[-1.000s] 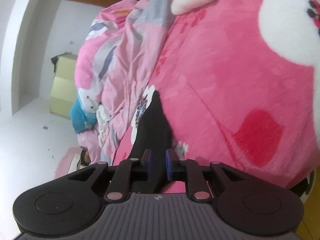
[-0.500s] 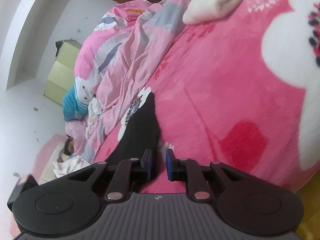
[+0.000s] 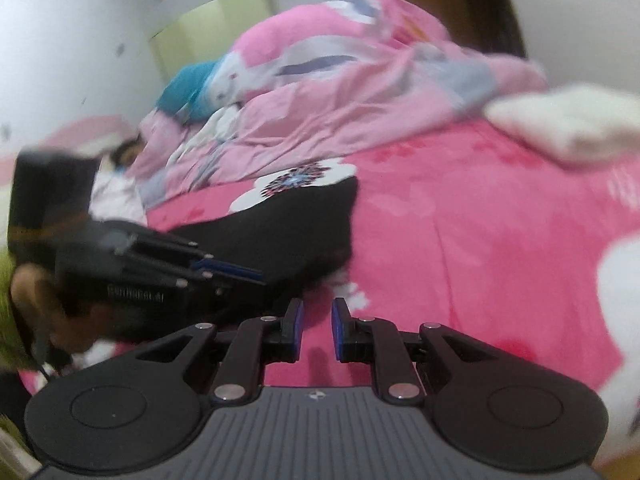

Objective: Fold clothes

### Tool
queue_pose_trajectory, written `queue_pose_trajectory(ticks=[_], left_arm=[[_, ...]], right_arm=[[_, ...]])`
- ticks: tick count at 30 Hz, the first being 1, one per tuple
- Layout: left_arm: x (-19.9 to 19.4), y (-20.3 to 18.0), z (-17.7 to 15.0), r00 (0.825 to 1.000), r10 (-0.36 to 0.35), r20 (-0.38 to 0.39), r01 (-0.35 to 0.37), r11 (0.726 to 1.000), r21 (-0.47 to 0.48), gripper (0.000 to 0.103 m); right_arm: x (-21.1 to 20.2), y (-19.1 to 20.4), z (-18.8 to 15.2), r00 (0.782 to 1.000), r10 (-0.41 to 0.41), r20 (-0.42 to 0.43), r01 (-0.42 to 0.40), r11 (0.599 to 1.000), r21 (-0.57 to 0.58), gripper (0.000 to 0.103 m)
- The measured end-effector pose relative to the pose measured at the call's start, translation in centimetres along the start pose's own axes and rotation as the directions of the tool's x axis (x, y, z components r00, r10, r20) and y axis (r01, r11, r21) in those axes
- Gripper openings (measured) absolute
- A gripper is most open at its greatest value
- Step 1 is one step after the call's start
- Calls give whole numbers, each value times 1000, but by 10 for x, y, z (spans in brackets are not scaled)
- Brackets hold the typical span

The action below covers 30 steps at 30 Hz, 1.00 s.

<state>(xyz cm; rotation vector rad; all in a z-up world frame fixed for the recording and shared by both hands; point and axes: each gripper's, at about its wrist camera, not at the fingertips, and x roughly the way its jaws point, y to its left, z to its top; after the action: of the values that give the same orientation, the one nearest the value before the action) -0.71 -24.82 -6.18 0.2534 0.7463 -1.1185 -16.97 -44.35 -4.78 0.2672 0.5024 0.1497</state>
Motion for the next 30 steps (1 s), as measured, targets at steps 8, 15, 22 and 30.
queue_pose_trajectory(ticks=[8, 15, 22, 30], left_arm=[[2, 38, -1, 994, -104, 24, 107, 965, -239, 10], [3, 49, -3, 988, -148, 37, 152, 938, -310, 10], [1, 52, -5, 986, -160, 44, 166, 931, -325, 10], [-9, 32, -3, 991, -134, 5, 133, 972, -195, 31]], right_arm=[[15, 24, -1, 998, 55, 7, -51, 971, -234, 17], [29, 36, -4, 999, 47, -13, -48, 894, -446, 17], [41, 41, -8, 997, 61, -53, -80, 835, -544, 16], [39, 41, -13, 998, 46, -48, -65, 814, -577, 3]])
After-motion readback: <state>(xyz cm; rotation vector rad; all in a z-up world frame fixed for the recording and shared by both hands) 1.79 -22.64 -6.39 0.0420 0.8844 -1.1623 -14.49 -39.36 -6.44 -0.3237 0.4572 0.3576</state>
